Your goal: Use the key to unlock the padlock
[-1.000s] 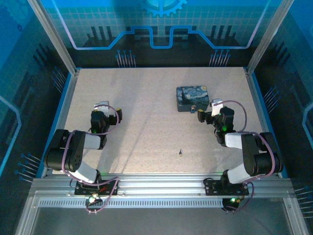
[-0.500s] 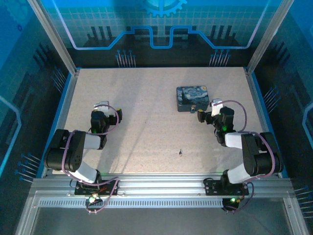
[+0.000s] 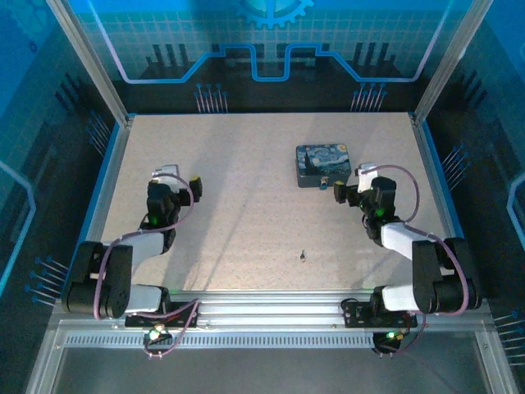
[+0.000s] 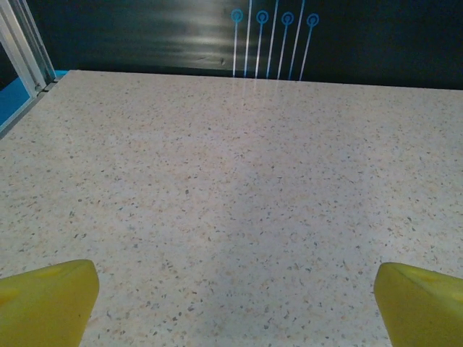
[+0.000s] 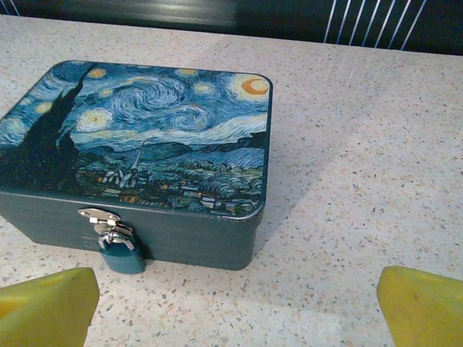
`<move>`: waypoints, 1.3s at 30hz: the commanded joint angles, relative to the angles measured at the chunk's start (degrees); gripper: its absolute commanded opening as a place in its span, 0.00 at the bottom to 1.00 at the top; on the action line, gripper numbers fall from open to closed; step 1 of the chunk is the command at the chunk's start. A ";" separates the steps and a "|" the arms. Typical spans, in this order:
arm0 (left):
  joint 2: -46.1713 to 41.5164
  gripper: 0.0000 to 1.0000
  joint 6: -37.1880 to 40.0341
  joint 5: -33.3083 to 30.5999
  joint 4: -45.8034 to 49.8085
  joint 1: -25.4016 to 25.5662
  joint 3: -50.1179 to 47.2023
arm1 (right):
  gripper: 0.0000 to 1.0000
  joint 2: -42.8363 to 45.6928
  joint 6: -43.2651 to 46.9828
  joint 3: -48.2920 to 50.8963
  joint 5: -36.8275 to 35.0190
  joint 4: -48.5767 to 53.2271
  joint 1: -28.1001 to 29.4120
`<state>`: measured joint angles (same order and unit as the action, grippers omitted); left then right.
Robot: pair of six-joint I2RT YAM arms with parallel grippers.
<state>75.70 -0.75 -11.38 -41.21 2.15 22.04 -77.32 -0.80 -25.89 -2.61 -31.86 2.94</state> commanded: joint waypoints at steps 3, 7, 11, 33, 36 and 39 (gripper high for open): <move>-7.66 0.99 -8.86 -1.15 20.48 0.49 6.81 | 1.00 4.94 -3.01 -3.75 -0.17 10.86 0.03; -9.49 0.99 -19.38 1.95 39.42 0.53 15.49 | 1.00 7.30 -4.81 -7.73 5.83 21.30 -0.54; -9.78 0.99 -24.22 8.89 46.17 1.27 19.35 | 1.00 7.30 -9.00 -11.51 12.25 27.47 -2.20; 11.04 0.96 -34.54 25.29 44.03 18.57 37.86 | 1.00 -13.79 -17.99 -30.54 26.01 32.18 -9.00; 16.12 0.93 -34.50 27.09 42.66 20.81 42.00 | 1.00 -17.74 -18.38 -33.39 25.45 33.08 -9.05; 21.62 0.90 -35.17 29.13 42.03 22.40 46.48 | 1.00 -22.41 -18.93 -37.19 26.58 35.67 -9.27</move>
<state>94.15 -34.70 13.96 2.85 23.33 64.69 -96.49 -18.52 -59.94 22.85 0.62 -5.39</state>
